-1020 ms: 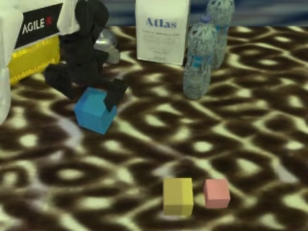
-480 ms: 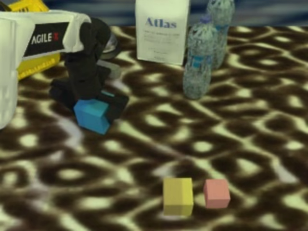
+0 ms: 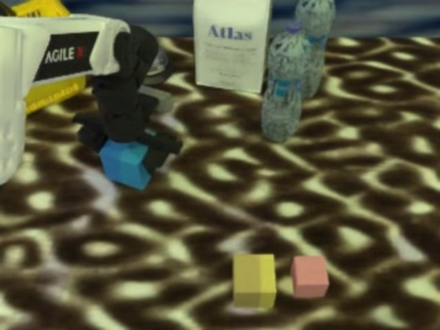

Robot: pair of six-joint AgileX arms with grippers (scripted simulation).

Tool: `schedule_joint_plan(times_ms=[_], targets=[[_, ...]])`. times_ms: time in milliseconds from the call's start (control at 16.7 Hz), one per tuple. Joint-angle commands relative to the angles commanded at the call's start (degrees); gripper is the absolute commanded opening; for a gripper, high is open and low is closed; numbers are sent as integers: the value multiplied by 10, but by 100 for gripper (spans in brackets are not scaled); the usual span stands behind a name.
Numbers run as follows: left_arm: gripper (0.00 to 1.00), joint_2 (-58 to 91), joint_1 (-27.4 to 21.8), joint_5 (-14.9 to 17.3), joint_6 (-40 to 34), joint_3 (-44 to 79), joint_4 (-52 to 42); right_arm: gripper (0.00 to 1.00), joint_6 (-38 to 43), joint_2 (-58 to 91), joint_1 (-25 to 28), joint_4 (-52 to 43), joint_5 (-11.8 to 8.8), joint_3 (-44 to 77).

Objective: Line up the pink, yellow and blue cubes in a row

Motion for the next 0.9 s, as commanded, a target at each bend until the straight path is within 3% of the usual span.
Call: schedule_joint_plan(times_ms=[240, 900], targets=[[2, 0, 0, 0, 0, 0, 0, 100, 0, 0, 0, 0, 0, 0], [0, -7, 2, 0, 0, 9, -11, 100, 0, 0, 0, 0, 0, 0]])
